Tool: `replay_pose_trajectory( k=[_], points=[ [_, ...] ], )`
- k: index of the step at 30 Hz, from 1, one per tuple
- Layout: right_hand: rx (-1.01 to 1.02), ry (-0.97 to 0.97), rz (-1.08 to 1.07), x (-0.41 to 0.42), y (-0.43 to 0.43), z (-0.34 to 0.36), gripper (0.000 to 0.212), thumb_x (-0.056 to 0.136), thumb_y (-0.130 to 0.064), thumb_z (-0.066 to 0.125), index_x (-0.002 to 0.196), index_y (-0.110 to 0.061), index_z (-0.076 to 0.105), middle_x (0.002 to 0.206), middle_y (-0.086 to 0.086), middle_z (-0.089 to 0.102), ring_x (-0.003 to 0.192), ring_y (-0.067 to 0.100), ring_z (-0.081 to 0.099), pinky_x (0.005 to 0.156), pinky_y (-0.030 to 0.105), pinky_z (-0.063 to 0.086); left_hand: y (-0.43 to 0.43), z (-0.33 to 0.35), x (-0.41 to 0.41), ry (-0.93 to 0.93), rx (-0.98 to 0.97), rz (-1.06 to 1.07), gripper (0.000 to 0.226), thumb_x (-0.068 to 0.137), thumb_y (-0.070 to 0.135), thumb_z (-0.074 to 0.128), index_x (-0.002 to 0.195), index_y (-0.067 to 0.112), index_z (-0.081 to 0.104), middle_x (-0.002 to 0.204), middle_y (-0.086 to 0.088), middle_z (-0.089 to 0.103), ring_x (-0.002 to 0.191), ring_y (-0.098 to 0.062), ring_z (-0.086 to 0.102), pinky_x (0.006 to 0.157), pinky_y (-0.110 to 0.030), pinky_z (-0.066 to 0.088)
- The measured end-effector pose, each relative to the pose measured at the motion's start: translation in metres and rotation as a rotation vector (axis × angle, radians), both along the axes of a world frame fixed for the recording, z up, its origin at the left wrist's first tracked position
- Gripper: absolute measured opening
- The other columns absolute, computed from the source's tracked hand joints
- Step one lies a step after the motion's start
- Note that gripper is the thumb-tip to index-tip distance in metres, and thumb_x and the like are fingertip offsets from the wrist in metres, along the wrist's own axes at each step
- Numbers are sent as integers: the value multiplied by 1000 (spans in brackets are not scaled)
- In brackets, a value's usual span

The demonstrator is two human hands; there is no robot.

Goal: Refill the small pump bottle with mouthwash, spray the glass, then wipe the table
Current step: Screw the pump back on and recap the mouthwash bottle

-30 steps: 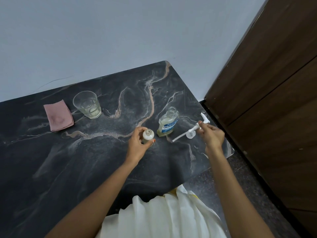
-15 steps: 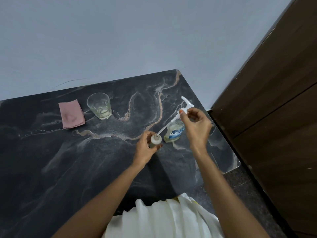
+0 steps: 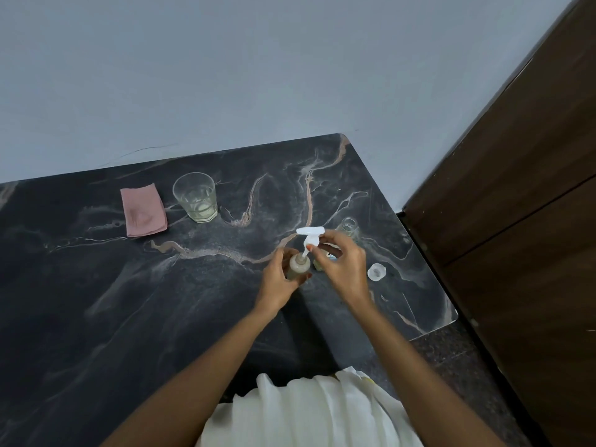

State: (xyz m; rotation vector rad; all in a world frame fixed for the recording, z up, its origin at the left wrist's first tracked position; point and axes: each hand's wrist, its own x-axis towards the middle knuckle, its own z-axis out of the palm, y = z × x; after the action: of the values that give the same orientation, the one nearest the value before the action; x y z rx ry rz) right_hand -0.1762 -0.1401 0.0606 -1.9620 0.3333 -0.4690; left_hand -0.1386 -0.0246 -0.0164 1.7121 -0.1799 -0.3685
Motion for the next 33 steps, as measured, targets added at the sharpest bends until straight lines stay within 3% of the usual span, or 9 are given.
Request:
replay_pose_trajectory(
  k=[3,9,12,16,19,24,28,31,33],
  points=[
    [-38,-2,45,-1,4,-11,22,74,-2,71,94,-7,66,86,-1,66,79,12,64,75,14,51,-1,0,0,-3,4,5,47,65,9,78,89,37,48,94,11,62,93,-5,61,81,-22,50],
    [-123,29,95,-4,8,-31,20,74,-1,69,93,-5,65,87,0,64,82,18,64,76,25,53,0,1,-1,12,6,14,49,69,7,74,100,34,48,91,16,59,86,2,60,68,-9,49],
    [-133,41,97,-3,8,-36,21,74,-2,69,93,-5,64,88,-3,61,82,15,62,76,24,51,0,1,-1,7,12,15,49,69,6,73,107,26,48,94,12,59,88,-2,59,71,-14,49],
    [-91,82,60,1,10,-41,23,70,-5,73,88,-12,59,85,-1,59,76,12,58,69,9,45,0,3,-1,-8,21,-5,45,71,8,73,102,29,47,97,13,58,90,-1,58,71,-14,50],
    [-43,92,49,1,12,-43,31,68,-8,76,81,-20,50,80,-6,53,73,7,53,66,7,42,1,5,-2,-22,33,-3,44,71,6,72,100,28,46,94,16,55,88,2,57,70,-9,49],
    [27,106,187,-1,8,-41,43,73,-6,71,112,-14,55,104,-12,54,93,-11,52,80,2,40,1,4,-2,-31,23,4,44,71,6,72,104,24,48,99,8,57,90,-3,58,72,-14,49],
    [-20,120,227,-2,6,-40,33,78,1,62,109,-12,62,102,-7,61,96,7,57,84,11,44,1,3,-2,-14,14,2,47,70,5,73,102,27,47,96,16,56,90,2,57,71,-8,48],
    [-24,119,135,-1,10,-41,27,76,1,65,102,-8,65,95,-5,62,89,10,59,80,17,46,1,3,-2,-10,18,4,46,70,3,73,95,31,47,93,18,57,87,3,58,70,-6,48],
    [-26,115,75,0,14,-42,22,75,-2,68,95,-9,65,90,-4,62,83,10,59,74,14,46,1,3,-2,-8,23,-1,47,71,3,72,90,37,46,92,17,58,85,7,59,69,-6,47]
  ],
)
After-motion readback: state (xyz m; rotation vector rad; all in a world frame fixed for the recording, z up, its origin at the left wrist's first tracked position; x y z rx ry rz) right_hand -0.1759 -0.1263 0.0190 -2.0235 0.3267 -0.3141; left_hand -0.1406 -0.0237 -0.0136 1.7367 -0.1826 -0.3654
